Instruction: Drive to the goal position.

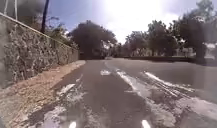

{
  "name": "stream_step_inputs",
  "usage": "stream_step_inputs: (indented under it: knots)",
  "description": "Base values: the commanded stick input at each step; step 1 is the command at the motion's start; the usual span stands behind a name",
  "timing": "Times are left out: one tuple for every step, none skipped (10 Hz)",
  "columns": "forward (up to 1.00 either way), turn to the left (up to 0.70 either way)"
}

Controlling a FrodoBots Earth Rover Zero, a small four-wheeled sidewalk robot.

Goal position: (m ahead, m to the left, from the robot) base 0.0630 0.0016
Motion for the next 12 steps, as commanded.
stream_step_inputs:
  knots:
    - [0.5, 0.0]
    - [0.5, 0.0]
    - [0.5, 0.0]
    - [0.5, 0.0]
    - [0.5, 0.0]
    - [0.5, 0.0]
    - [0.5, 0.0]
    - [0.5, 0.0]
    - [0.5, 0.0]
    - [0.5, 0.0]
    - [0.5, 0.0]
    - [0.5, 0.0]
